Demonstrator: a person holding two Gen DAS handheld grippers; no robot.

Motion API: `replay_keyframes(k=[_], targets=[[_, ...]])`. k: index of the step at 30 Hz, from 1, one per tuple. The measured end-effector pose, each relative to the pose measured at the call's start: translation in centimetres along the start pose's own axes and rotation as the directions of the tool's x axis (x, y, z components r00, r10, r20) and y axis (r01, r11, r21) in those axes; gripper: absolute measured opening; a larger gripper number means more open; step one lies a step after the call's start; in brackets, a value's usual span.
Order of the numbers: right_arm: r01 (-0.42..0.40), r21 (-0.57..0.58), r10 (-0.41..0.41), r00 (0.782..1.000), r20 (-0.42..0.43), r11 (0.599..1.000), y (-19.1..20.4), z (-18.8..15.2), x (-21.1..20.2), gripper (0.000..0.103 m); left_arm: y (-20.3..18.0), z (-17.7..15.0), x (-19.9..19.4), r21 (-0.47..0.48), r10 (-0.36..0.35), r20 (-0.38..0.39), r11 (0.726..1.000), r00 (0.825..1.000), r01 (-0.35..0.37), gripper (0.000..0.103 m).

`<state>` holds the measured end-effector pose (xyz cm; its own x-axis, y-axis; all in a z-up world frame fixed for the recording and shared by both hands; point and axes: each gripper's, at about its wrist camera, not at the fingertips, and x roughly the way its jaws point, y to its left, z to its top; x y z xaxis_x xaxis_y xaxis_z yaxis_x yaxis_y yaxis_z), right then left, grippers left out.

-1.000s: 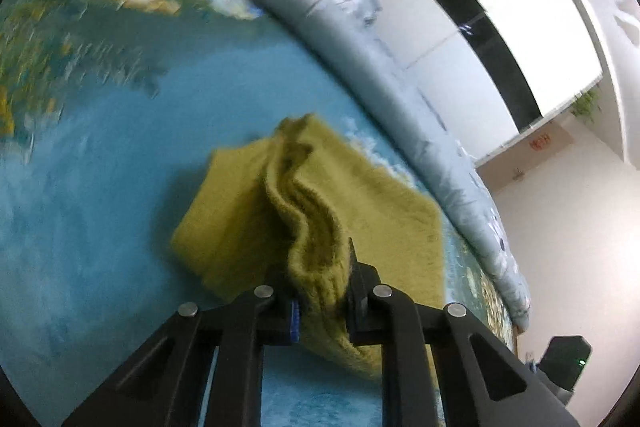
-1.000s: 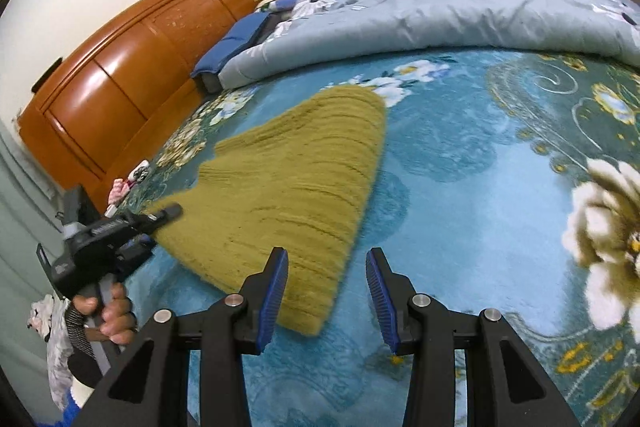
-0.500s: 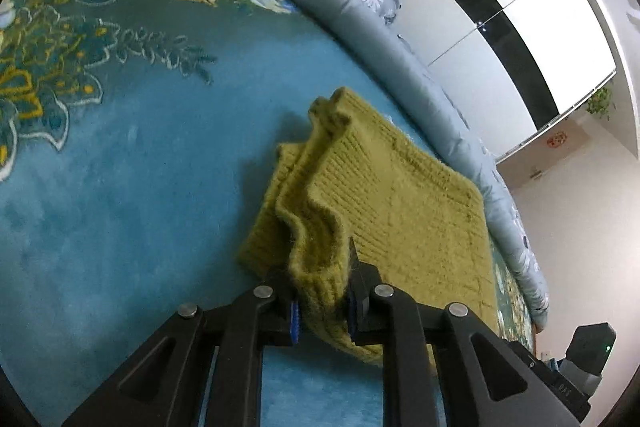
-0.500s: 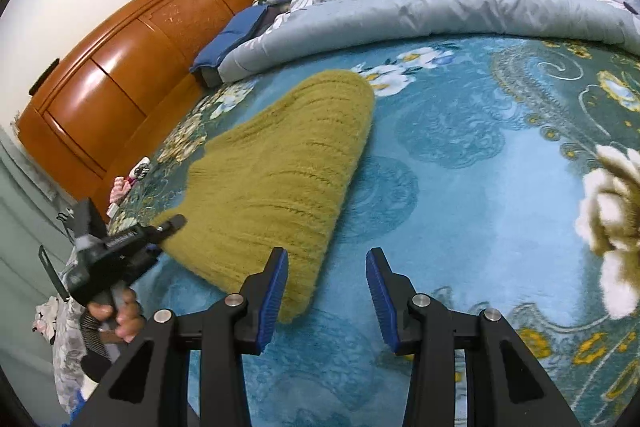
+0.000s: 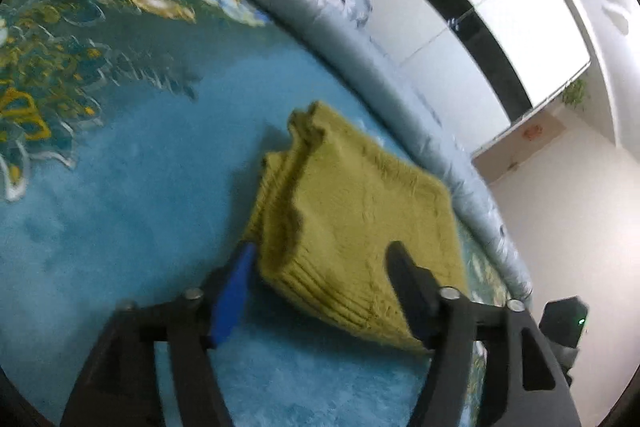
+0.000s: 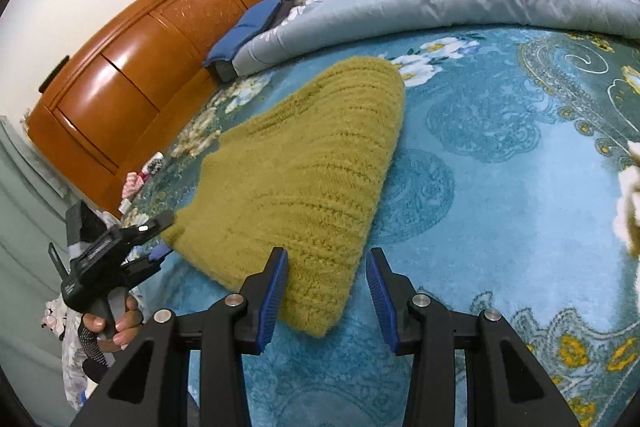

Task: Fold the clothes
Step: 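Grasp the folded sweater edge with the left gripper while the right gripper grasps it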

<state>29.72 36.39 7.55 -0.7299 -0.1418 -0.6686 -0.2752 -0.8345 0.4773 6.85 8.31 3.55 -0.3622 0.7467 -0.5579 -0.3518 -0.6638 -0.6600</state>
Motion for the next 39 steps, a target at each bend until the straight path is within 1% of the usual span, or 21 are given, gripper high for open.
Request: replay_keyframes(k=[1, 2, 4, 6, 8, 11, 13, 16, 18, 20, 24, 27, 28, 29, 30, 33, 34, 35, 36, 38, 39], targets=[[-0.003, 0.006, 0.003, 1.0, 0.008, 1.0, -0.1, 0.1, 0.0, 0.046, 0.2, 0.4, -0.3, -0.007, 0.013, 0.015, 1.0, 1.0, -0.013, 0.08], [-0.008, 0.019, 0.008, 1.0, 0.011, 1.0, -0.4, 0.3, 0.2, 0.051, 0.3, 1.0, -0.4, -0.012, 0.029, 0.025, 0.999, 0.999, -0.029, 0.084], [-0.023, 0.051, 0.022, 1.0, 0.012, 0.998, -0.8, 0.6, 0.7, 0.055, 0.5, 2.1, 0.5, -0.006, 0.062, 0.009, 0.998, 0.998, -0.062, 0.084], [-0.043, 0.085, 0.042, 0.999, 0.007, 0.996, -1.1, 1.1, 1.6, 0.056, 0.4, 2.9, 2.2, 0.017, 0.089, -0.043, 0.996, 0.995, -0.088, 0.084], [-0.06, 0.117, 0.059, 0.998, 0.01, 0.991, -1.5, 1.5, 2.4, 0.059, 0.1, 3.3, 3.8, 0.048, 0.094, -0.093, 0.995, 0.991, -0.09, 0.084], [-0.087, 0.17, 0.087, 0.996, 0.008, 0.982, -2.2, 2.2, 3.7, 0.06, -0.3, 3.7, 5.9, 0.11, 0.115, -0.143, 0.989, 0.983, -0.1, 0.084], [-0.103, 0.194, 0.103, 0.995, 0.011, 0.975, -2.5, 2.8, 4.5, 0.061, -0.4, 4.0, 7.1, 0.131, 0.11, -0.171, 0.988, 0.979, -0.088, 0.084], [-0.107, 0.201, 0.107, 0.994, 0.011, 0.974, -3.0, 3.6, 5.7, 0.065, -0.6, 4.8, 8.5, 0.154, 0.092, -0.205, 0.986, 0.974, -0.061, 0.084], [-0.125, 0.218, 0.126, 0.992, 0.009, 0.968, -3.4, 4.1, 6.6, 0.066, -1.3, 5.0, 8.9, 0.22, 0.106, -0.207, 0.974, 0.973, -0.059, 0.084], [-0.136, 0.231, 0.138, 0.99, 0.008, 0.963, -3.6, 4.4, 7.3, 0.066, -1.7, 4.9, 9.3, 0.27, 0.112, -0.226, 0.962, 0.968, -0.048, 0.084], [-0.15, 0.234, 0.153, 0.988, 0.006, 0.961, -3.8, 4.6, 8.5, 0.067, -1.4, 5.0, 9.8, 0.267, 0.082, -0.25, 0.964, 0.965, -0.013, 0.084], [-0.156, 0.234, 0.159, 0.987, 0.007, 0.96, -3.9, 4.8, 8.9, 0.067, -1.2, 5.3, 9.9, 0.251, 0.059, -0.252, 0.968, 0.966, 0.006, 0.077], [-0.156, 0.233, 0.159, 0.987, 0.006, 0.96, -3.9, 4.9, 8.9, 0.067, -1.3, 5.2, 9.9, 0.249, 0.047, -0.256, 0.968, 0.966, 0.019, 0.071], [-0.156, 0.235, 0.159, 0.987, 0.006, 0.959, -3.9, 5.0, 8.9, 0.067, -1.2, 5.2, 9.9, 0.244, 0.04, -0.255, 0.969, 0.966, 0.024, 0.07], [-0.157, 0.239, 0.16, 0.987, 0.005, 0.958, -4.0, 5.1, 9.0, 0.067, -1.2, 5.2, 9.7, 0.242, 0.042, -0.248, 0.97, 0.968, 0.02, 0.069], [-0.155, 0.245, 0.159, 0.987, 0.004, 0.957, -3.8, 5.2, 8.9, 0.066, -1.1, 5.0, 9.7, 0.218, 0.042, -0.236, 0.976, 0.971, 0.011, 0.061], [-0.154, 0.247, 0.158, 0.987, 0.003, 0.957, -3.8, 5.4, 8.9, 0.061, -1.1, 5.0, 9.7, 0.21, 0.042, -0.232, 0.978, 0.972, 0.008, 0.057], [-0.152, 0.249, 0.156, 0.988, 0.002, 0.956, -3.7, 5.5, 8.8, 0.055, -1.0, 4.9, 9.6, 0.199, 0.042, -0.228, 0.98, 0.973, 0.004, 0.054], [-0.15, 0.251, 0.155, 0.988, 0.001, 0.956, -3.7, 5.6, 8.7, 0.052, -1.0, 4.9, 9.4, 0.185, 0.045, -0.221, 0.983, 0.974, -0.003, 0.053], [-0.154, 0.257, 0.16, 0.987, -0.001, 0.954, -3.6, 5.9, 8.5, 0.043, -1.3, 4.7, 9.1, 0.174, 0.059, -0.206, 0.985, 0.977, -0.023, 0.047], [-0.163, 0.263, 0.17, 0.986, -0.001, 0.951, -3.6, 6.1, 8.3, 0.042, -1.7, 4.5, 8.8, 0.18, 0.071, -0.198, 0.983, 0.978, -0.035, 0.045]])
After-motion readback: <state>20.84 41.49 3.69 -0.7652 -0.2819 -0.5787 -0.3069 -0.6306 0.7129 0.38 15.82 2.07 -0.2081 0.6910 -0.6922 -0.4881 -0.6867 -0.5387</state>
